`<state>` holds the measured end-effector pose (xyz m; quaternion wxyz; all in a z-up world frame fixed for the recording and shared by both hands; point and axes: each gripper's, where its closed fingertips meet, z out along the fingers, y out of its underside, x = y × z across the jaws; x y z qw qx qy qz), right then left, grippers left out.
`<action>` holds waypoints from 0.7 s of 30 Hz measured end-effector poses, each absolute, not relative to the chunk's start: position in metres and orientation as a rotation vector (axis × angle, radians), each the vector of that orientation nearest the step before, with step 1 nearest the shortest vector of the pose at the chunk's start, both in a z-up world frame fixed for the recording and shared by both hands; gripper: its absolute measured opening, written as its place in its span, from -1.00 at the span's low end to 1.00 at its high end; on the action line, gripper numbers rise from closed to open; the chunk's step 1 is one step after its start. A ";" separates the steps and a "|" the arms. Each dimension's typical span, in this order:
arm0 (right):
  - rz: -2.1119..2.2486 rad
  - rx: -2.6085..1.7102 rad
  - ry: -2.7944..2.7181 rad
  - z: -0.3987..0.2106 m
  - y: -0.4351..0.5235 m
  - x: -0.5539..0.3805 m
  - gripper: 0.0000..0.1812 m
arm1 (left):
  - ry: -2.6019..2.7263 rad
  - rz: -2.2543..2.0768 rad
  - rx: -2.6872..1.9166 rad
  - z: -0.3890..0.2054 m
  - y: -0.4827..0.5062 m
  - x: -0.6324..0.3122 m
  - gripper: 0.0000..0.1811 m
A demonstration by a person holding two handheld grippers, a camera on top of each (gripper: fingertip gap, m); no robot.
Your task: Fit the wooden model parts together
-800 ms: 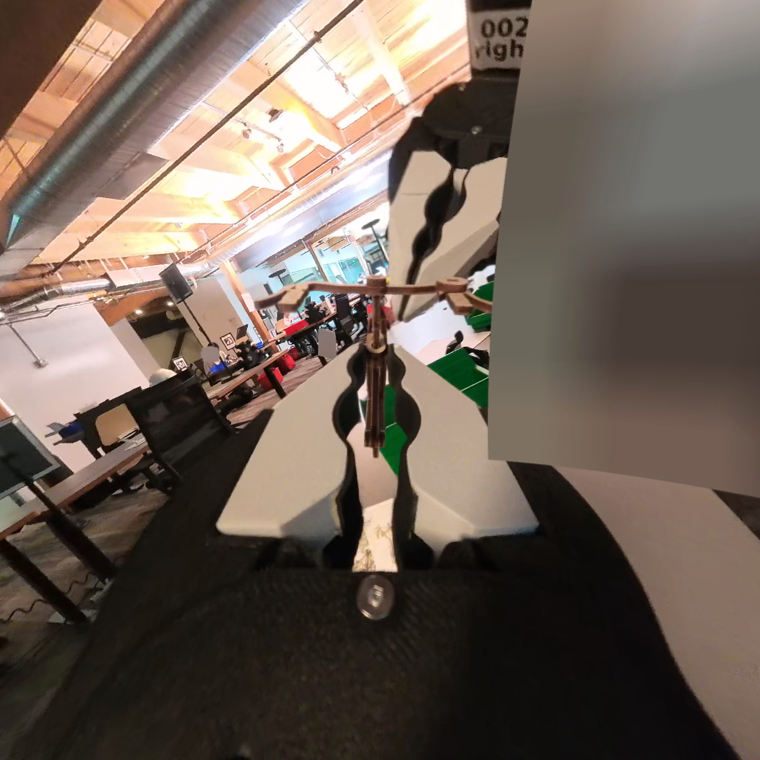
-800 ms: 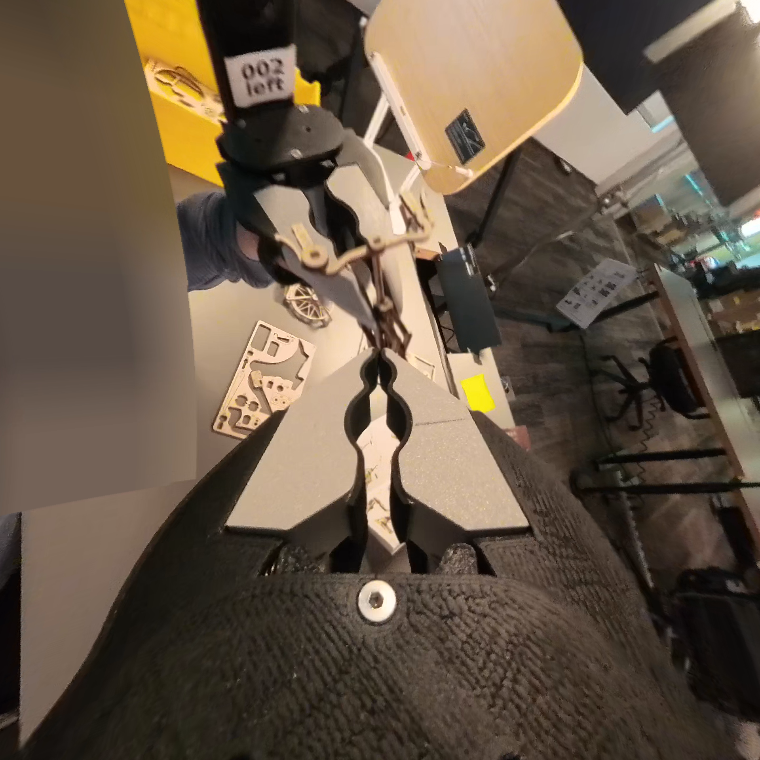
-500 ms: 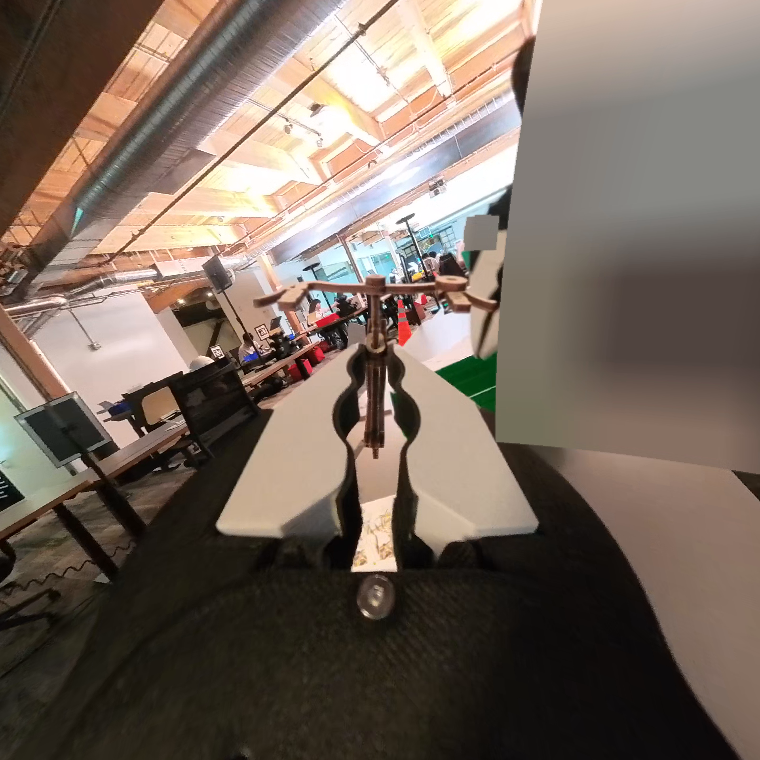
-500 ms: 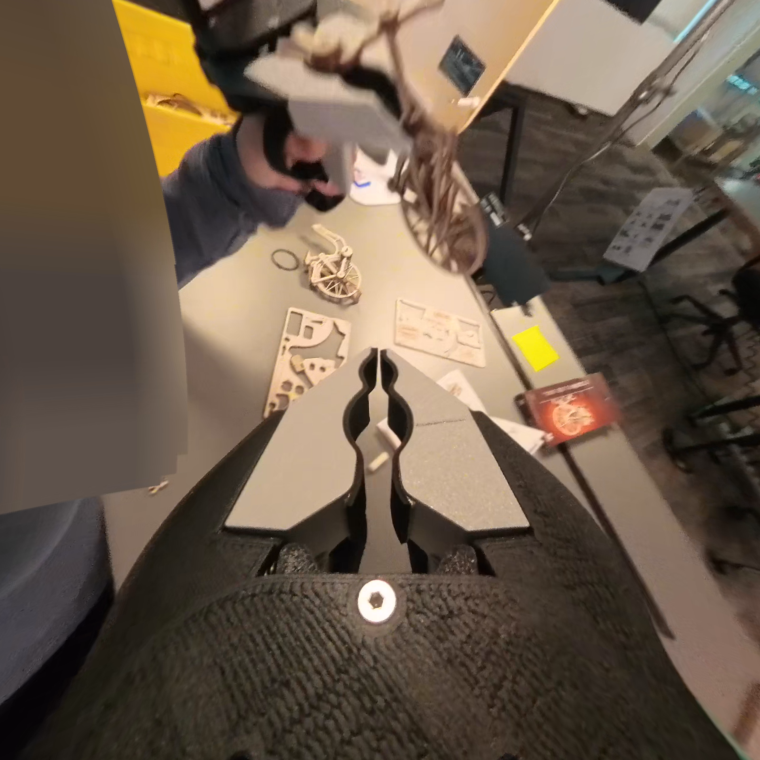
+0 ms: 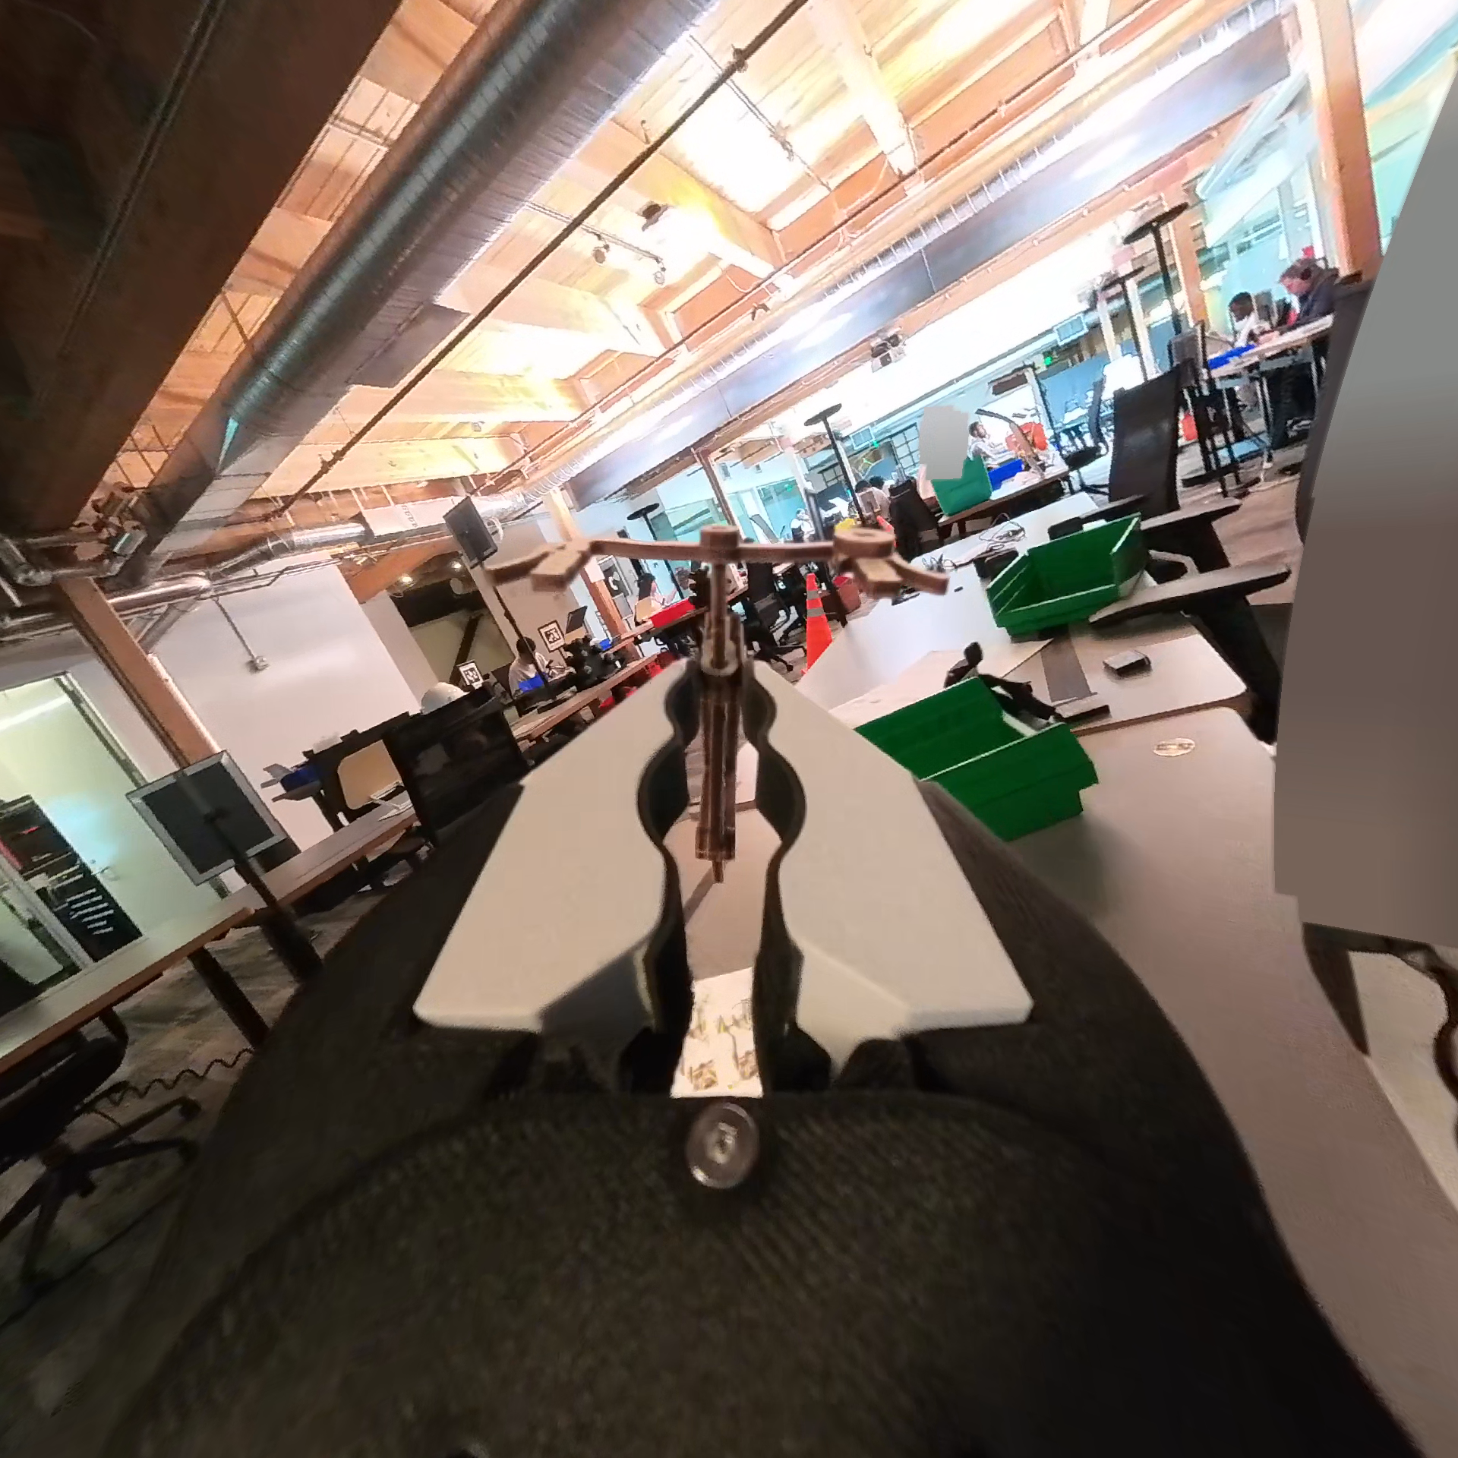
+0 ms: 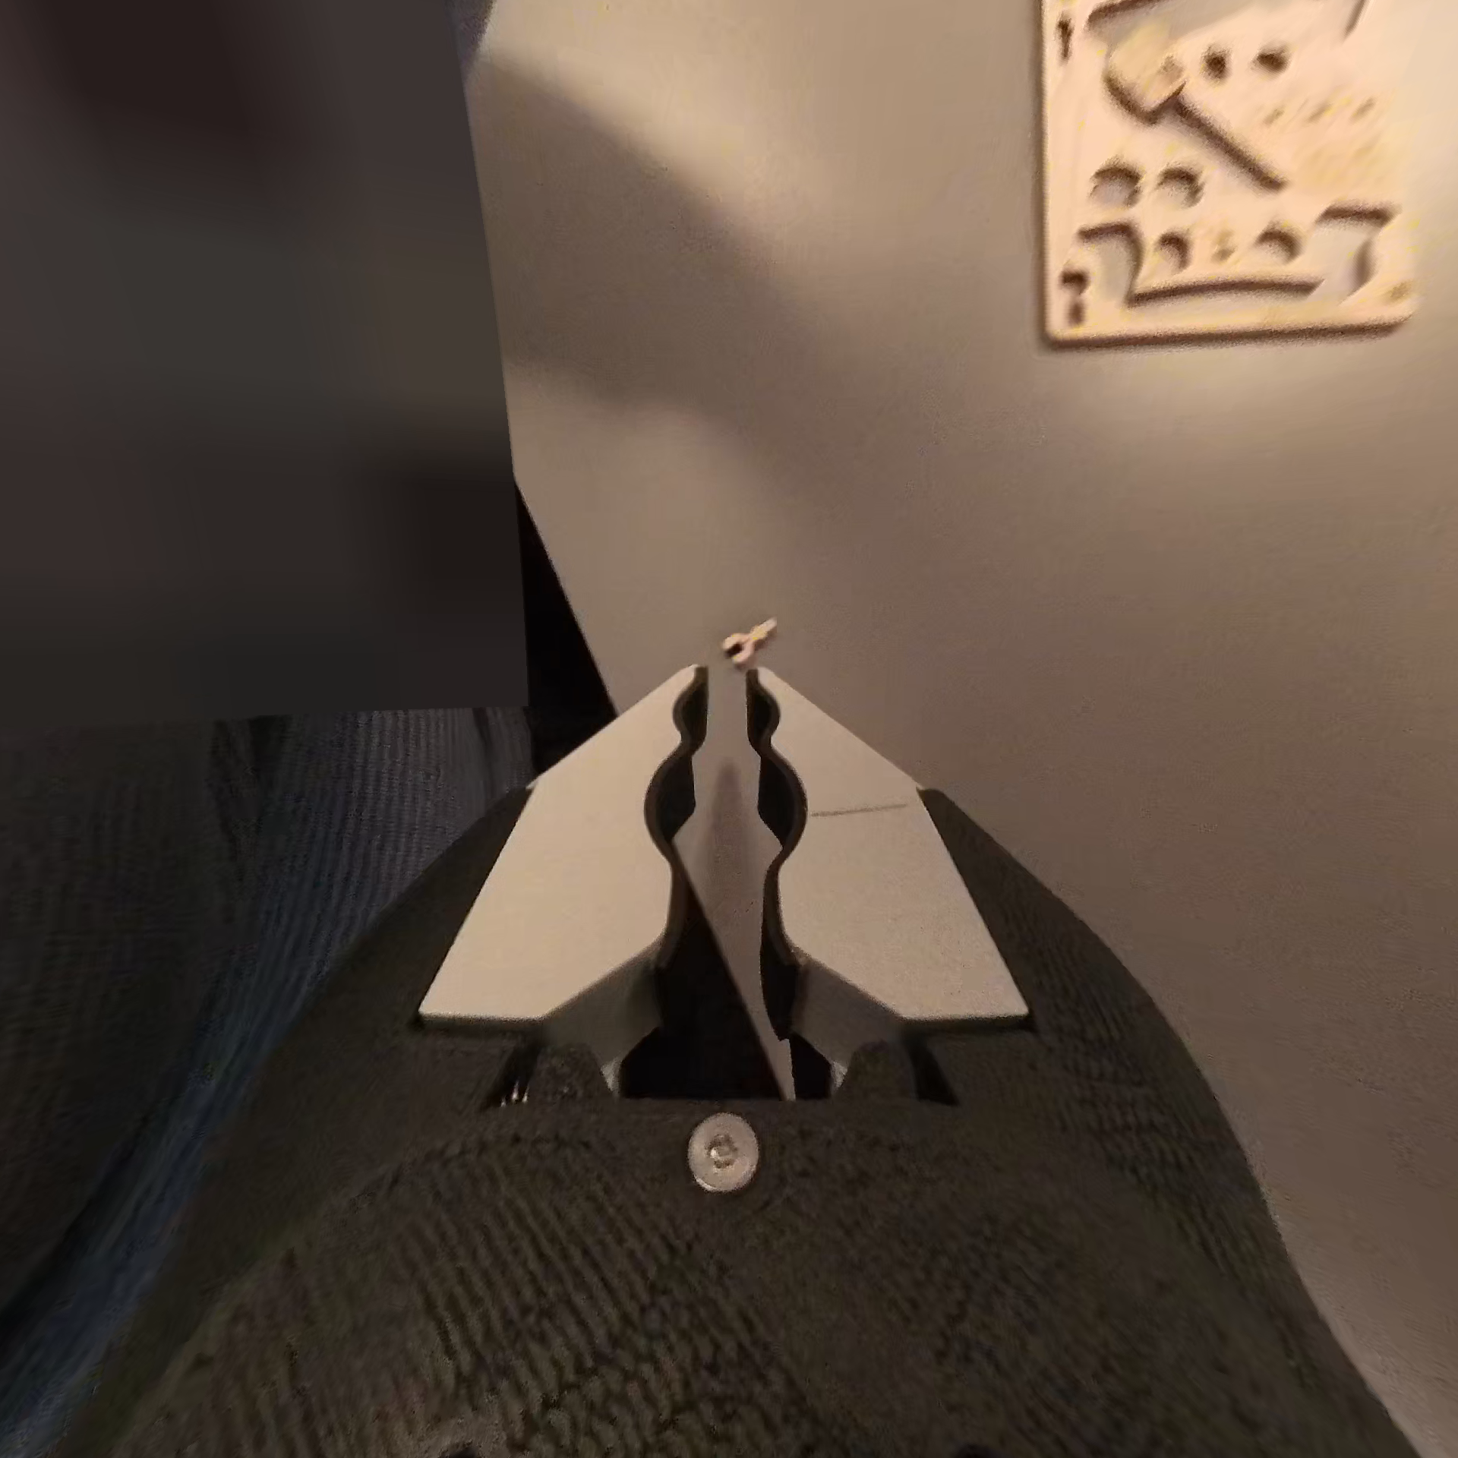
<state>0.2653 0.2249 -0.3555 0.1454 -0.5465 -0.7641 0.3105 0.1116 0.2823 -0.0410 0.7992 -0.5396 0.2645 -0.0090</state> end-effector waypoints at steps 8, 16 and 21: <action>0.904 -1.637 -2.118 -0.374 0.215 0.263 -0.89 | 0.626 -0.018 -1.178 -0.046 0.286 0.129 -0.90; 1.022 -1.327 -2.191 -0.354 0.214 0.248 -0.79 | 0.638 -0.049 -1.178 -0.047 0.286 0.132 -0.90; 1.042 -1.020 -2.465 -0.361 0.211 0.252 -0.71 | 0.646 -0.081 -1.181 -0.049 0.288 0.134 -0.90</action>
